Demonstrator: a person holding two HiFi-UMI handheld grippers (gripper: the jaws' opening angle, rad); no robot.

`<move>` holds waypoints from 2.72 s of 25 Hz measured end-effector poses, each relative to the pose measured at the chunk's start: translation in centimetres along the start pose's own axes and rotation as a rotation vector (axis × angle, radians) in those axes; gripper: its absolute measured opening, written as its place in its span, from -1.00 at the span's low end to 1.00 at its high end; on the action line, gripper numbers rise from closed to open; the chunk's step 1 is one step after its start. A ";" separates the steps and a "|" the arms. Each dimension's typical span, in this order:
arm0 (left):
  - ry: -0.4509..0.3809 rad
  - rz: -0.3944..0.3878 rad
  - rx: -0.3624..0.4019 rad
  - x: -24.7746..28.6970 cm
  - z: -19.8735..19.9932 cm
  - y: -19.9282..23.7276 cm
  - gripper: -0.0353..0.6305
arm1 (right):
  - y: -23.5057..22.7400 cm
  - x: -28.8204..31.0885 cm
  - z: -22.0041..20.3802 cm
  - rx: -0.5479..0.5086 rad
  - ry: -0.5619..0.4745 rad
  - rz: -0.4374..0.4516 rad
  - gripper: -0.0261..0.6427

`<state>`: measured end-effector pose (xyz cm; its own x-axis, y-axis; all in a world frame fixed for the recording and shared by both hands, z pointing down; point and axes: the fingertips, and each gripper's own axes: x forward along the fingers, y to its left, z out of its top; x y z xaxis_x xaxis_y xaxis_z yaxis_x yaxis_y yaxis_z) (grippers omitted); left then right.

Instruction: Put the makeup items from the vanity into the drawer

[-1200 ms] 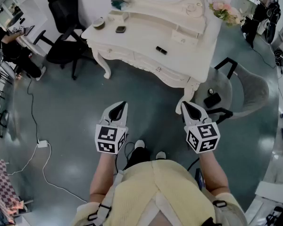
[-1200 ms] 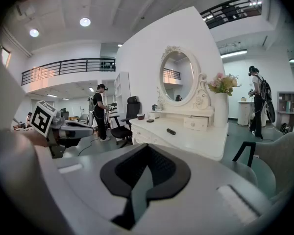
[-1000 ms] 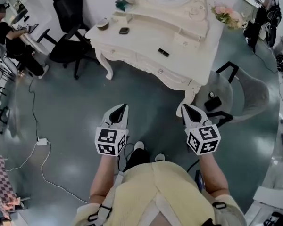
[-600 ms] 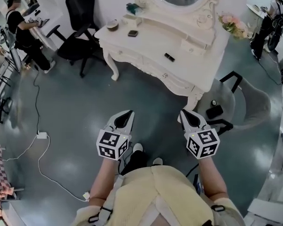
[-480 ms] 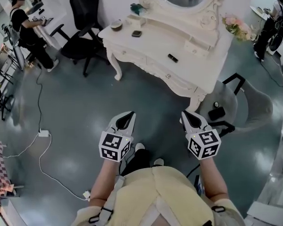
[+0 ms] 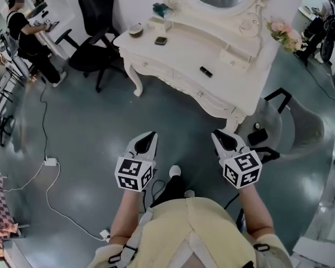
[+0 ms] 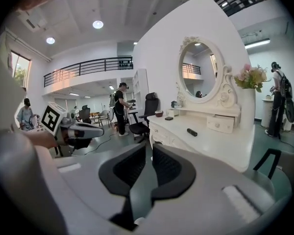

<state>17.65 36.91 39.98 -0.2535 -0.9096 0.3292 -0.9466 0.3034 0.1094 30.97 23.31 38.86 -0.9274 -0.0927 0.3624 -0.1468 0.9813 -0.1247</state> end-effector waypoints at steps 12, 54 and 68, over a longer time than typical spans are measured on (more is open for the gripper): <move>0.008 -0.015 -0.007 5.4 1.5 4.7 -0.89 | -2.5 6.9 2.9 -0.047 0.056 0.014 -0.61; 0.162 0.003 -0.021 26.3 4.4 14.8 -0.89 | -20.7 27.0 3.2 -0.191 0.382 -0.055 -0.39; 0.251 -0.003 -0.016 31.3 4.0 14.1 -0.89 | -23.3 30.1 0.0 -0.163 0.485 0.019 -0.39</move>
<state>-4.46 11.56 48.13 -0.1911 -0.8122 0.5512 -0.9435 0.3069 0.1251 6.52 -2.37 52.68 -0.6573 -0.0237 0.7533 -0.0402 0.9992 -0.0036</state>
